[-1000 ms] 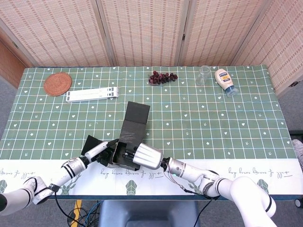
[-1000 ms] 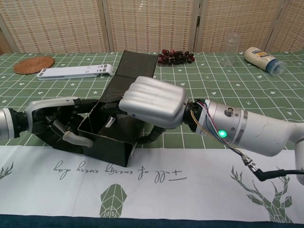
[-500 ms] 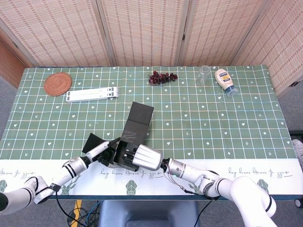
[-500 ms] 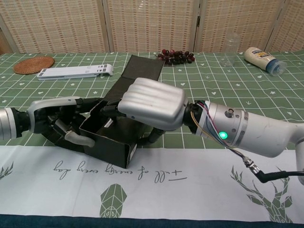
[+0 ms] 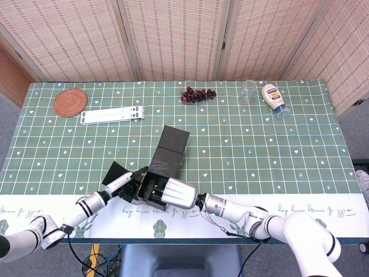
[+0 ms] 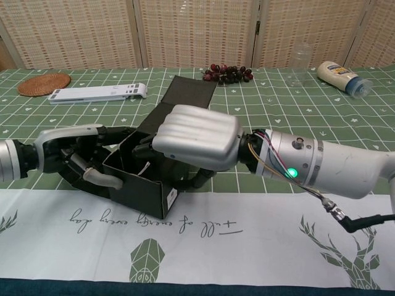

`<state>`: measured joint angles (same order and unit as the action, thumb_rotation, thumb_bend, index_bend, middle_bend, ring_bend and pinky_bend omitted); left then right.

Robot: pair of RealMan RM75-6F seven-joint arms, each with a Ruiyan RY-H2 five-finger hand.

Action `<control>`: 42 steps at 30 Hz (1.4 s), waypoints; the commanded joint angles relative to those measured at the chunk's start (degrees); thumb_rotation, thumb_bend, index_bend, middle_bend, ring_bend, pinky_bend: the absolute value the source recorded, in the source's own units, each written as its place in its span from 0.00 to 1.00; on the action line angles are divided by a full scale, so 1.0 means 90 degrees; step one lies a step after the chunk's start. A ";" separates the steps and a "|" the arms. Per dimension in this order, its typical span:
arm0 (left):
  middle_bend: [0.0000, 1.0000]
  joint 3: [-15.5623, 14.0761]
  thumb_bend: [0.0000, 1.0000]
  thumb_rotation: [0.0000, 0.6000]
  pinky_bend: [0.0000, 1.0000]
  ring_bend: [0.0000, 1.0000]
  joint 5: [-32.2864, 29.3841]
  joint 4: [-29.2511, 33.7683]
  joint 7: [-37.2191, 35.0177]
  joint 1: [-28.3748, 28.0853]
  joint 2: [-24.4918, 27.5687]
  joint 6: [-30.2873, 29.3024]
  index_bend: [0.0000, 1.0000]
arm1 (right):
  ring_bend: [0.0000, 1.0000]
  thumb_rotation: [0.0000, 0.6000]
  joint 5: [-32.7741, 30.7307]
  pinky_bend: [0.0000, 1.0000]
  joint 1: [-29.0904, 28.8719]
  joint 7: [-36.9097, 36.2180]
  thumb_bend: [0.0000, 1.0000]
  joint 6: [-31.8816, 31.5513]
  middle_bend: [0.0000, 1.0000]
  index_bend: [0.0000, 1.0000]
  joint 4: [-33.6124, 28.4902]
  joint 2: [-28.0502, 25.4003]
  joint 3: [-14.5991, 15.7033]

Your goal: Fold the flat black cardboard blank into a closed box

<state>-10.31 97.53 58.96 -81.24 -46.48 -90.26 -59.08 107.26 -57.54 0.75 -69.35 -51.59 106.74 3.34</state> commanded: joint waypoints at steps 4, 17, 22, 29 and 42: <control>0.06 0.0002 0.20 1.00 0.83 0.65 -0.0004 0.0014 -0.0030 0.0015 -0.0011 -0.0042 0.15 | 0.73 1.00 -0.0013 1.00 -0.0150 0.0167 0.32 0.0331 0.42 0.35 -0.0261 -0.0184 -0.0003; 0.06 -0.0018 0.20 1.00 0.83 0.64 0.0019 0.0091 -0.0037 0.0052 0.0018 -0.0132 0.15 | 0.78 1.00 -0.0008 1.00 -0.0372 0.0195 0.50 0.0739 0.55 0.52 -0.0645 -0.0442 0.0012; 0.06 -0.0017 0.20 1.00 0.83 0.65 0.0010 0.0135 -0.0034 0.0062 0.0025 -0.0141 0.15 | 0.79 1.00 0.0007 1.00 -0.0462 0.0163 0.58 0.0846 0.64 0.63 -0.0715 -0.0510 0.0010; 0.06 -0.0019 0.20 1.00 0.83 0.65 -0.0014 0.0177 -0.0022 0.0066 0.0031 -0.0103 0.15 | 0.79 1.00 0.0021 1.00 -0.0505 0.0113 0.65 0.0869 0.76 0.75 -0.0766 -0.0550 0.0018; 0.06 0.0042 0.20 1.00 0.83 0.65 -0.0118 0.0281 0.0092 0.0100 0.0053 -0.0039 0.15 | 0.79 1.00 0.0009 1.00 -0.0507 0.0181 0.57 0.0895 0.58 0.60 -0.0859 -0.0684 0.0033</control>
<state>-9.94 96.48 61.48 -80.43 -45.58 -89.80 -59.44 107.40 -62.10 2.24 -61.41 -59.19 100.69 3.64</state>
